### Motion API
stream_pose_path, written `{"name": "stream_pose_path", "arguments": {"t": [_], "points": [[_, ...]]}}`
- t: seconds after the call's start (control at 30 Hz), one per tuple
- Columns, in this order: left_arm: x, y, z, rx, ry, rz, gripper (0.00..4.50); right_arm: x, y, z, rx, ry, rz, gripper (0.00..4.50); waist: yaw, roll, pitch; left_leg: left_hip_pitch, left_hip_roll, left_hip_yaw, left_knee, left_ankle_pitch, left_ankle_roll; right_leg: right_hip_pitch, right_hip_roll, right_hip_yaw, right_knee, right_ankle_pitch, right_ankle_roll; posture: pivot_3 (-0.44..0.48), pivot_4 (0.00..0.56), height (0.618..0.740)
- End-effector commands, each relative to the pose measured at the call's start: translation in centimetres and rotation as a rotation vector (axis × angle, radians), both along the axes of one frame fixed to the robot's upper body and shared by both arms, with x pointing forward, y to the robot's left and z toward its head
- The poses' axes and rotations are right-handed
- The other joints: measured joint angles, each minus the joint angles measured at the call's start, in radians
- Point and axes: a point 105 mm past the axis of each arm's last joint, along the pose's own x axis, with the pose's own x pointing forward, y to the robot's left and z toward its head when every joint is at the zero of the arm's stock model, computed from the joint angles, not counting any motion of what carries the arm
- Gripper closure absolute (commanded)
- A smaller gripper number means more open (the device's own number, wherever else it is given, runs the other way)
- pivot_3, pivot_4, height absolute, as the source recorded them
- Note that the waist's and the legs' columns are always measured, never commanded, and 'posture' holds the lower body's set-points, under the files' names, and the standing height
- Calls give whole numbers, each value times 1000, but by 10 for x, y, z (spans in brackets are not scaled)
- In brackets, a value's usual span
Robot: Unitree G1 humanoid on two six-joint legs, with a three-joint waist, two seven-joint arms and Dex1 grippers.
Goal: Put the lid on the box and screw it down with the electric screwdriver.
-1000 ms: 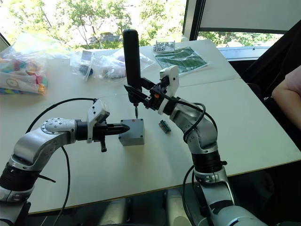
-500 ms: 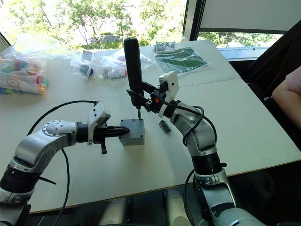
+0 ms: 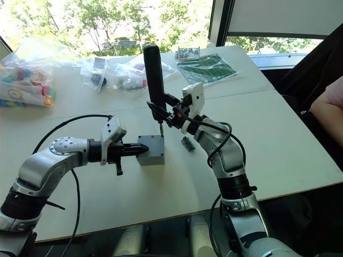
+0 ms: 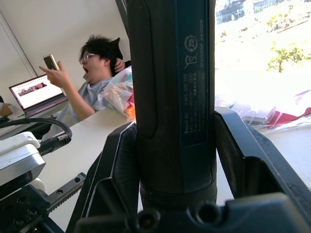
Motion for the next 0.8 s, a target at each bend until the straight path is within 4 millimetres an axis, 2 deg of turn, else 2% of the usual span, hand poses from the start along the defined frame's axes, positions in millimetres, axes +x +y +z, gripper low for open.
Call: {"name": "stream_pose_path", "arguments": {"t": [0.03,0.23,0.47,0.8], "points": [[-1,0,5,-2,-24,-8,4500,-4,2,2,5,-15,13,2576,0,0,0,0,0,0,0,0,0,0,0,0,0,0,0,0,150,740],[-4,3,-6,17,12,-2,4500,-17,8,-7,9,0,57,2576,0,0,0,1,0,0,0,0,0,1,0,0,0,-1,-1,0,150,740],[-9,14,-31,115,52,7,4500,-16,6,-14,49,-3,-22,2576,-2,0,-7,3,0,0,-1,0,0,2,0,1,0,-3,1,0,150,740],[-9,14,-32,110,53,-3,4500,-21,9,-31,-3,-14,-53,2576,-1,0,-19,7,0,0,-2,0,0,5,0,1,0,-5,-1,0,150,740]]}}
